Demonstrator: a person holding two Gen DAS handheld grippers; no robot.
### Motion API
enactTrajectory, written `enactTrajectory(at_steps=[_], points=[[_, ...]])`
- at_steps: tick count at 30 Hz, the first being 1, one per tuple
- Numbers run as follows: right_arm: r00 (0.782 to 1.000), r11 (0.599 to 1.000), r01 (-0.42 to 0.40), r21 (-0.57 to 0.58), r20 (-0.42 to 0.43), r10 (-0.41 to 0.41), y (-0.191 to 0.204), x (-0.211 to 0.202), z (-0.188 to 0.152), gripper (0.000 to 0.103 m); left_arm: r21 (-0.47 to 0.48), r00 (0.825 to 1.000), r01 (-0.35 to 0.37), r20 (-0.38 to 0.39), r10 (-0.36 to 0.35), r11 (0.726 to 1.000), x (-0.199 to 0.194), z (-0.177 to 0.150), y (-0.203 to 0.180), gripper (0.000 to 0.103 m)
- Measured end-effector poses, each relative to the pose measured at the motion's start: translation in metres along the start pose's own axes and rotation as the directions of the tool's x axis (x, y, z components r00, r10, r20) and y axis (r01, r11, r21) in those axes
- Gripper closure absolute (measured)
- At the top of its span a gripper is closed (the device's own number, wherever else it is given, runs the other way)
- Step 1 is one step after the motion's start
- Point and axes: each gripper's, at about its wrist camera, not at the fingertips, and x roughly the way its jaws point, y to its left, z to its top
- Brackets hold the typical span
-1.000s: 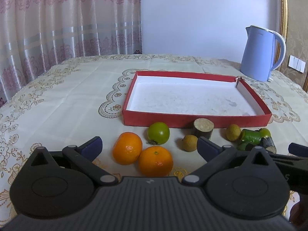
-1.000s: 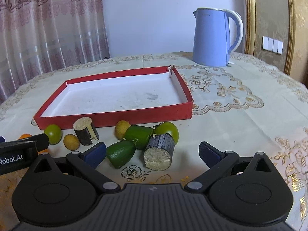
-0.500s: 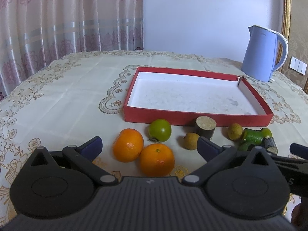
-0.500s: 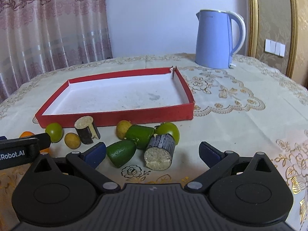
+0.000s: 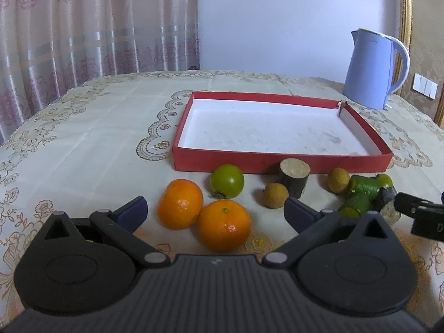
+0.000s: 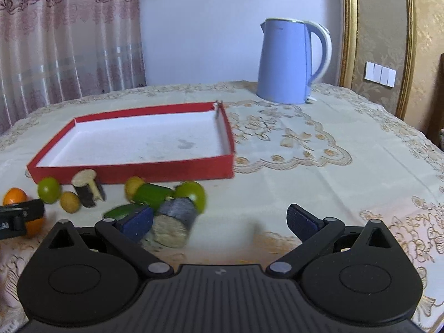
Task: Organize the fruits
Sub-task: 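Lower the right gripper onto the cut eggplant chunk and close it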
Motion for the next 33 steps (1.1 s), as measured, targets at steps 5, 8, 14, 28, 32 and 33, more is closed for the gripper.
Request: enactTrajectory(at_steps=[5, 8, 14, 28, 32, 33], points=[[1.000, 1.000, 0.015, 0.010, -0.014, -0.015, -0.015, 0.002, -0.003, 0.000, -0.007, 0.999, 0.031, -0.009, -0.031, 0.999, 0.002, -0.002, 0.005, 0.000], [1.000, 1.000, 0.011, -0.010, -0.007, -0.011, -0.015, 0.000, -0.005, 0.000, -0.006, 0.999, 0.044, 0.005, -0.044, 0.999, 0.000, -0.004, 0.007, 0.000], [1.000, 0.999, -0.029, -0.041, -0.002, 0.028, -0.003, -0.003, -0.006, 0.008, 0.001, 0.999, 0.053, 0.002, -0.053, 0.999, 0.001, -0.005, 0.007, 0.000], [0.990, 0.994, -0.106, 0.008, -0.096, 0.107, 0.017, 0.020, -0.003, 0.030, 0.010, 0.997, 0.076, 0.022, -0.077, 0.997, 0.001, -0.009, 0.012, 0.000], [0.989, 0.995, -0.095, 0.030, -0.108, 0.097, 0.017, 0.026, -0.002, 0.030, 0.021, 0.996, 0.083, 0.018, -0.083, 0.996, 0.002, -0.012, 0.010, 0.000], [0.990, 0.995, -0.092, 0.031, -0.106, 0.095, 0.018, 0.026, -0.002, 0.030, 0.019, 0.996, 0.086, 0.015, -0.086, 0.996, 0.003, -0.012, 0.011, 0.000]])
